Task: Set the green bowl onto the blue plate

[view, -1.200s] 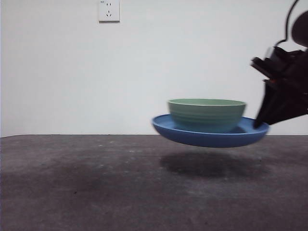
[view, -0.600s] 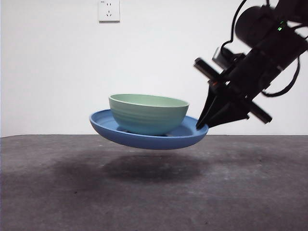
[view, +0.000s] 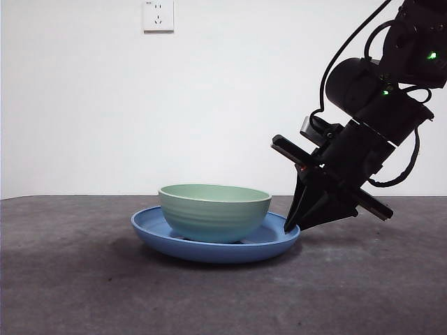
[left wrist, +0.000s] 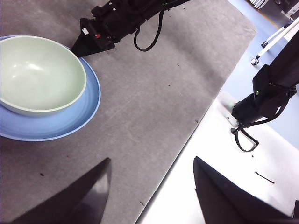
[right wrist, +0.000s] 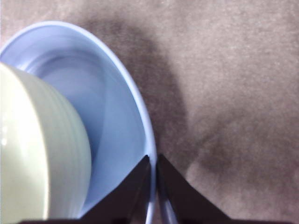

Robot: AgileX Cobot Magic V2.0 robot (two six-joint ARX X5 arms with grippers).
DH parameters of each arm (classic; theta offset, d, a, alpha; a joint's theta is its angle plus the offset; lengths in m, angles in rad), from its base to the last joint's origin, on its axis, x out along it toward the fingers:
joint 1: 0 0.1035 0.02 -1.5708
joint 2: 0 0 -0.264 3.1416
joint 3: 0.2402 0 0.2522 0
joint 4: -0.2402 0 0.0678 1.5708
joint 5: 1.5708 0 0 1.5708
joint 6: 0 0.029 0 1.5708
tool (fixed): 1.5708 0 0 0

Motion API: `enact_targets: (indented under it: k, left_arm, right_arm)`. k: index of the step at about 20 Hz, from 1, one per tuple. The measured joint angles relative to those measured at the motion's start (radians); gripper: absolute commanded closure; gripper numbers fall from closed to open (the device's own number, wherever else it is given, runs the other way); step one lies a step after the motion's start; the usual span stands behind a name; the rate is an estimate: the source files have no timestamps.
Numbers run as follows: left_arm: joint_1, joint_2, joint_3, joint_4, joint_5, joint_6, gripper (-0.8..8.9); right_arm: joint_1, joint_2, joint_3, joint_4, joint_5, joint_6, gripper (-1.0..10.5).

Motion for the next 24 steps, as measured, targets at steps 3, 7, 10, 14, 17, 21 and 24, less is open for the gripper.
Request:
enact_targets:
  k: [3,7,10,14,17,21,24]
  left_arm:
    - [0.0,0.0,0.0,-0.001,0.0,0.0,5.33]
    - [0.0,0.0,0.0,-0.002,0.0,0.0,5.33]
    - [0.0,0.0,0.0,-0.011,0.0,0.0,5.33]
    - [0.0,0.0,0.0,-0.018,0.0,0.0,5.33]
    - [0.0,0.0,0.0,-0.018,0.0,0.007,5.33]
    - [0.0,0.0,0.0,-0.018,0.0,0.011,5.33]
    - [0.0,0.0,0.0,-0.018,0.0,0.013,5.33]
  right_arm:
    - [0.008,0.0,0.0,-0.001,0.01,0.0,7.7]
    - [0.025,-0.002,0.0,-0.005,0.021,0.003,7.2]
    - [0.027,-0.052,0.0,-0.037,0.051,0.004,7.2]
    - [0.027,-0.206,0.0,-0.162,0.159,-0.038,7.2]
    - [0.034,-0.362,0.0,-0.302,0.17,-0.114,7.2]
    - [0.071,-0.588,0.0,-0.468,0.15,-0.209,7.2]
    - [0.103,-0.701,0.0,-0.566,0.146,-0.245,7.2]
